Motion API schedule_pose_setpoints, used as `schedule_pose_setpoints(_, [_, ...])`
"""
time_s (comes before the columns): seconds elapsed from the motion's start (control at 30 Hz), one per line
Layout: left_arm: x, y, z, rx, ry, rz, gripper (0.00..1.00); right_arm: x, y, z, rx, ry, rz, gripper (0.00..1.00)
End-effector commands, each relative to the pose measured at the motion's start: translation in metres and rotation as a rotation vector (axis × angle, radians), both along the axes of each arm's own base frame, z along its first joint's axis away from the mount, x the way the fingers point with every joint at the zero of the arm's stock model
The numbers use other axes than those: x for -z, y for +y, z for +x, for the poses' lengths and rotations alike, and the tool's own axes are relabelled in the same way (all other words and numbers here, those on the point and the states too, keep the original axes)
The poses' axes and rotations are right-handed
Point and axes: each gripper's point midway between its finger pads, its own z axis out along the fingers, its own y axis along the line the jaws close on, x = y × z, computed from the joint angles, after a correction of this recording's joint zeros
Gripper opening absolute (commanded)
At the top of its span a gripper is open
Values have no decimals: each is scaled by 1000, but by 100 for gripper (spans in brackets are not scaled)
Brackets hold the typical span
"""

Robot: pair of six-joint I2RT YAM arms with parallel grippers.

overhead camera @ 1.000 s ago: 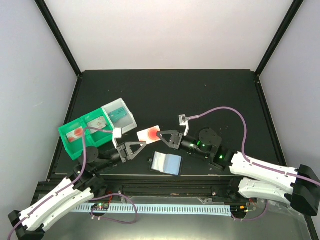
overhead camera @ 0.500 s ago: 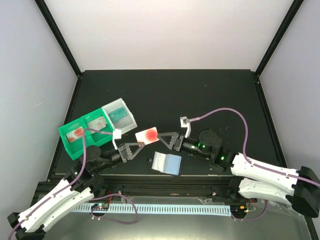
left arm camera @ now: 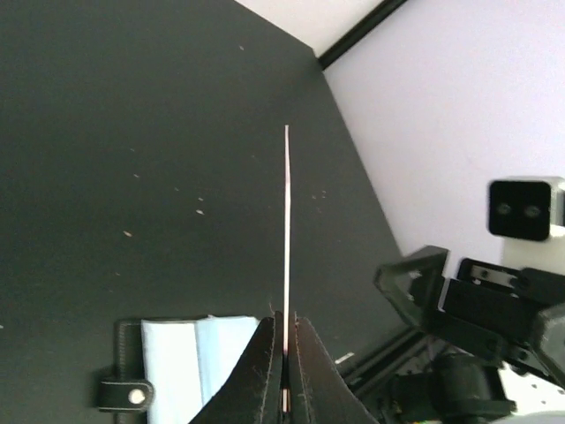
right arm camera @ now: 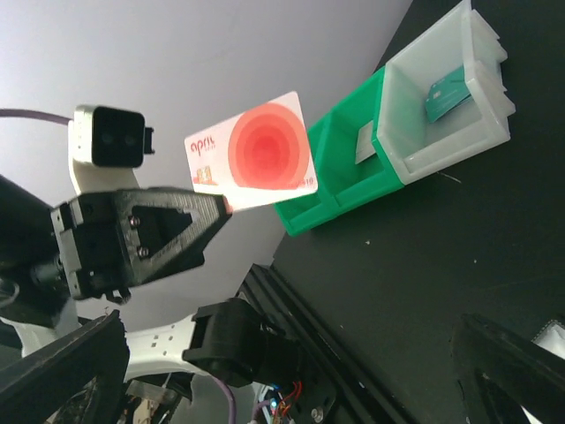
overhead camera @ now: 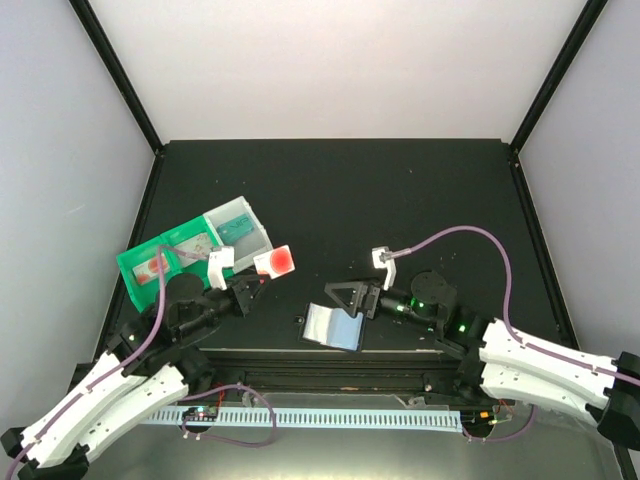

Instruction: Take the credit cards out of the card holder

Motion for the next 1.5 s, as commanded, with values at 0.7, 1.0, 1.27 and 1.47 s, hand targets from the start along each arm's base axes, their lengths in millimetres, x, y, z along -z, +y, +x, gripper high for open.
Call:
schedule_pose_setpoints(0.7, [45,104,79,-229,295,120,1,6,-44,-3,89,-128,-102,100])
schedule_pose_setpoints(1.0, [61,170,96,-427,416,-21,2,7,-42,-4,71,-136,-151,100])
schedule_pose_setpoints(1.27, [63,248,86,-836,560,181,2,9,-40,-3,70,-126,-160,100])
schedule_pose_setpoints(1.47, [74,276,83,-963,639,256,2,9,-38,-4,54,-119,-182,100])
